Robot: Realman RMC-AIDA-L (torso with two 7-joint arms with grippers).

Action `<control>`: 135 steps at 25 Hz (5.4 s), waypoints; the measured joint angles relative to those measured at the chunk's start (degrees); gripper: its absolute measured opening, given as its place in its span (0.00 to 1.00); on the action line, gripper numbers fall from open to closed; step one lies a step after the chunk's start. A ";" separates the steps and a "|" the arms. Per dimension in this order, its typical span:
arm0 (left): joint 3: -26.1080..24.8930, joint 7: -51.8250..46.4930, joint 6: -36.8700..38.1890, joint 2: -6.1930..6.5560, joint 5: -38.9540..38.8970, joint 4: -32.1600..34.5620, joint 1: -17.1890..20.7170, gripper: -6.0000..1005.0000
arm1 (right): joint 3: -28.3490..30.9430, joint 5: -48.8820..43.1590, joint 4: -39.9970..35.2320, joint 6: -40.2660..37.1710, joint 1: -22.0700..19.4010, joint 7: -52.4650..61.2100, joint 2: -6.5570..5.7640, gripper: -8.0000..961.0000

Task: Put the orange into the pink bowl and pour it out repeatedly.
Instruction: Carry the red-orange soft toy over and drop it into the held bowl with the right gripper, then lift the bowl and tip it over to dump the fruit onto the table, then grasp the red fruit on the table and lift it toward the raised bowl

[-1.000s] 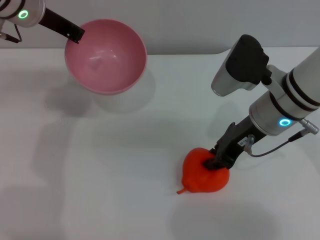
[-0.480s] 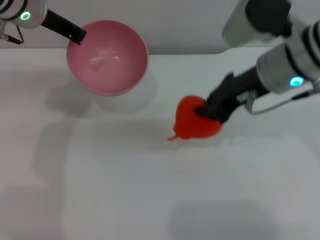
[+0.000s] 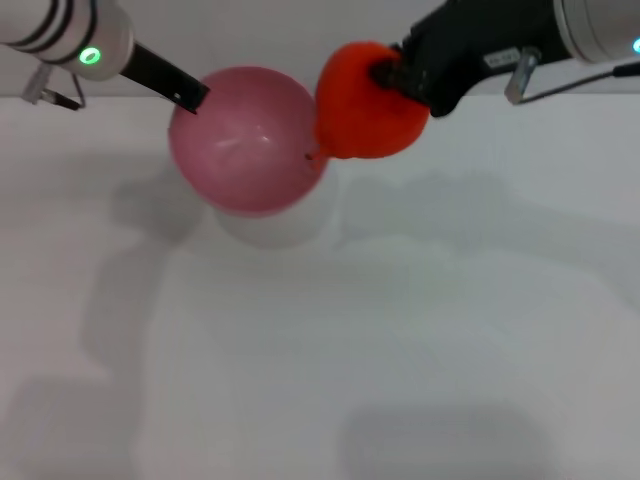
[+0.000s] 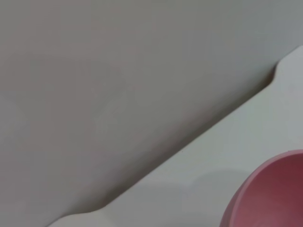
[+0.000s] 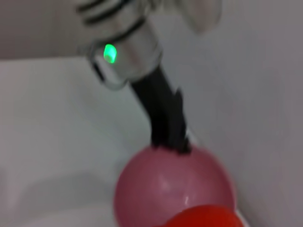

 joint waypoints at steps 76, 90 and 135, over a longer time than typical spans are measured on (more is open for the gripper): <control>63.02 2.80 -98.98 -2.01 -15.44 -5.13 17.56 0.06 | 7.01 135.32 66.08 -2.91 -28.11 -113.00 -0.78 0.51; 66.53 2.88 -110.60 -1.83 -15.38 -6.67 20.38 0.07 | 6.57 135.10 65.96 -2.71 -27.08 -113.00 -1.12 0.51; -4.09 4.80 -12.48 3.92 -10.19 -5.89 -1.40 0.07 | 5.74 9.20 28.17 -6.87 -0.74 -7.42 -4.26 0.52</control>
